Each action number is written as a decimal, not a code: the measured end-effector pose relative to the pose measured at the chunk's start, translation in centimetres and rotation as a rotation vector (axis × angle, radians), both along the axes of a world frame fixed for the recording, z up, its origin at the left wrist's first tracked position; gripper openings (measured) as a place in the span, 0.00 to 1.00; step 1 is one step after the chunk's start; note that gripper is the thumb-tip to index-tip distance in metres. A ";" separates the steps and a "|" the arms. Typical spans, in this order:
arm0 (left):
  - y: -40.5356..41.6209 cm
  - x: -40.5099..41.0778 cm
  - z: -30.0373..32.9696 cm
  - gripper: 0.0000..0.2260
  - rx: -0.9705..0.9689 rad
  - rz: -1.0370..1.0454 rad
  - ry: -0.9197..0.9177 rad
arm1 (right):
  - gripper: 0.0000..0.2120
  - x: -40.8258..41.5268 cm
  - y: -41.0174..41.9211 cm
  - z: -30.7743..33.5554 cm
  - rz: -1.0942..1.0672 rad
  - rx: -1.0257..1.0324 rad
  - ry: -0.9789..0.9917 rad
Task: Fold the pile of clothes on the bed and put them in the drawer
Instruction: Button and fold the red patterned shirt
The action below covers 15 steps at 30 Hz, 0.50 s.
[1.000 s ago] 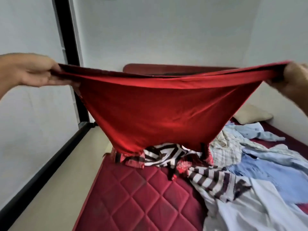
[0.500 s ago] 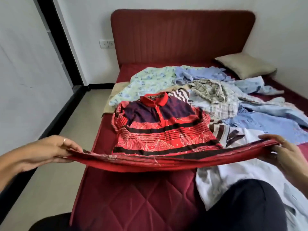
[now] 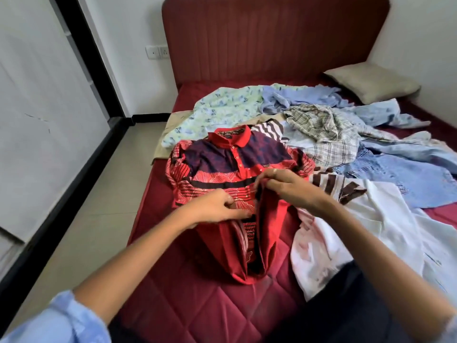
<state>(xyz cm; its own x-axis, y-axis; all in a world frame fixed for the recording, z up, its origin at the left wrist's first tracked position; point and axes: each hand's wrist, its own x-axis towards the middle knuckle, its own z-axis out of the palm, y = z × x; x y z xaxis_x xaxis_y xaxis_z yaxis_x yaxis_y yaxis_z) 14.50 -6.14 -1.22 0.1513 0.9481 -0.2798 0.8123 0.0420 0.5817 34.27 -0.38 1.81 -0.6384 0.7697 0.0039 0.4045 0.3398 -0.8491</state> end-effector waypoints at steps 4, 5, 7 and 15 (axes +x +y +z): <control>0.8 2.6 -0.1 0.20 0.024 0.121 -0.030 | 0.08 -2.9 0.1 -1.9 0.026 0.082 -0.037; 1.1 2.7 0.0 0.17 0.046 0.131 -0.018 | 0.08 -3.2 0.2 -2.2 0.018 0.080 -0.052; 1.4 2.6 -0.1 0.13 0.059 0.165 -0.034 | 0.10 -3.4 -0.3 -2.5 0.018 0.032 -0.026; 2.2 2.6 -0.8 0.10 -0.084 0.463 -0.344 | 0.24 -2.9 -8.7 -8.5 -0.365 0.215 -0.041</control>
<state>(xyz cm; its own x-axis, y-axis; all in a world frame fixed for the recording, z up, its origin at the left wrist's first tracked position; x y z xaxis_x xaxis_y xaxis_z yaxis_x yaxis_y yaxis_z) 17.13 -3.93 -2.07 -0.1786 0.9139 -0.3646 0.4632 0.4050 0.7883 31.33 -9.04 -6.71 -0.3266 0.9298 0.1695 0.5629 0.3354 -0.7554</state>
